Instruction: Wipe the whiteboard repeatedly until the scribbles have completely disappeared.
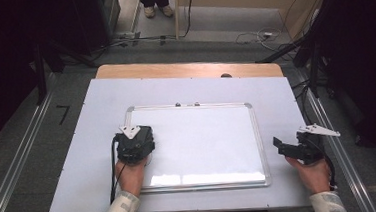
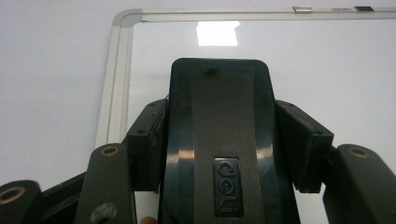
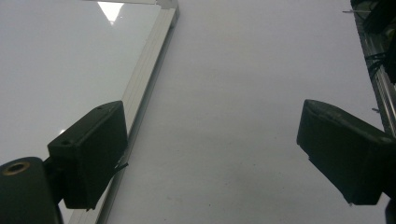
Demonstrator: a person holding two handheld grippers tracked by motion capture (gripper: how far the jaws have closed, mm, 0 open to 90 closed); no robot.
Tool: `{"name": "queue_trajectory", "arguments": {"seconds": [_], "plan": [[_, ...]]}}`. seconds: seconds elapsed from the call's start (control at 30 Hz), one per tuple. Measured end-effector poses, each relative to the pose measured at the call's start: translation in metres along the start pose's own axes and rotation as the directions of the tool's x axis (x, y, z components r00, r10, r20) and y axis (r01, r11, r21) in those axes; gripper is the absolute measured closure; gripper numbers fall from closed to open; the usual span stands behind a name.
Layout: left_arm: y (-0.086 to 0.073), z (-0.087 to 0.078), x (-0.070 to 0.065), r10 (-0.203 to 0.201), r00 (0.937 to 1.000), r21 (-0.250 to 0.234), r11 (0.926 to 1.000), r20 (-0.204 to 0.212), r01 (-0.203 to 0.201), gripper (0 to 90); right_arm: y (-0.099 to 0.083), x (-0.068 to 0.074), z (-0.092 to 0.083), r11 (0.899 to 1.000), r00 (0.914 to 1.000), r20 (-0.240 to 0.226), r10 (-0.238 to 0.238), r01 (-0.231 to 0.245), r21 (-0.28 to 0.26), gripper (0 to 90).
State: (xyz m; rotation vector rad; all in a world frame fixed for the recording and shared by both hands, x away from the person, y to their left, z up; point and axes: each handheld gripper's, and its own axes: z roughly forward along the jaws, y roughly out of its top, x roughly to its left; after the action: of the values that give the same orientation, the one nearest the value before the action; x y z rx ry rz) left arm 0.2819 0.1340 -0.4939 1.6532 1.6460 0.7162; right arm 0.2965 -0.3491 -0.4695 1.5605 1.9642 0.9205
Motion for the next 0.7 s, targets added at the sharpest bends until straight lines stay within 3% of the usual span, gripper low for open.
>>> {"name": "queue_trajectory", "arguments": {"seconds": [0.37, 0.7], "plan": [[-0.002, 0.003, -0.011, 0.019, 0.9991, 0.012, 0.9997, 0.038, -0.019, 40.7, 0.0, 0.0, 0.0, 1.0, 1.0, 0.001, 0.004, -0.004, 0.0, 7.3], [-0.006, 0.007, -0.018, 0.049, 0.9983, 0.029, 0.9983, 0.032, -0.05, 40.6, 0.0, -0.001, -0.001, 1.0, 1.0, 0.0, 0.002, -0.002, -0.003, 7.3]]}}
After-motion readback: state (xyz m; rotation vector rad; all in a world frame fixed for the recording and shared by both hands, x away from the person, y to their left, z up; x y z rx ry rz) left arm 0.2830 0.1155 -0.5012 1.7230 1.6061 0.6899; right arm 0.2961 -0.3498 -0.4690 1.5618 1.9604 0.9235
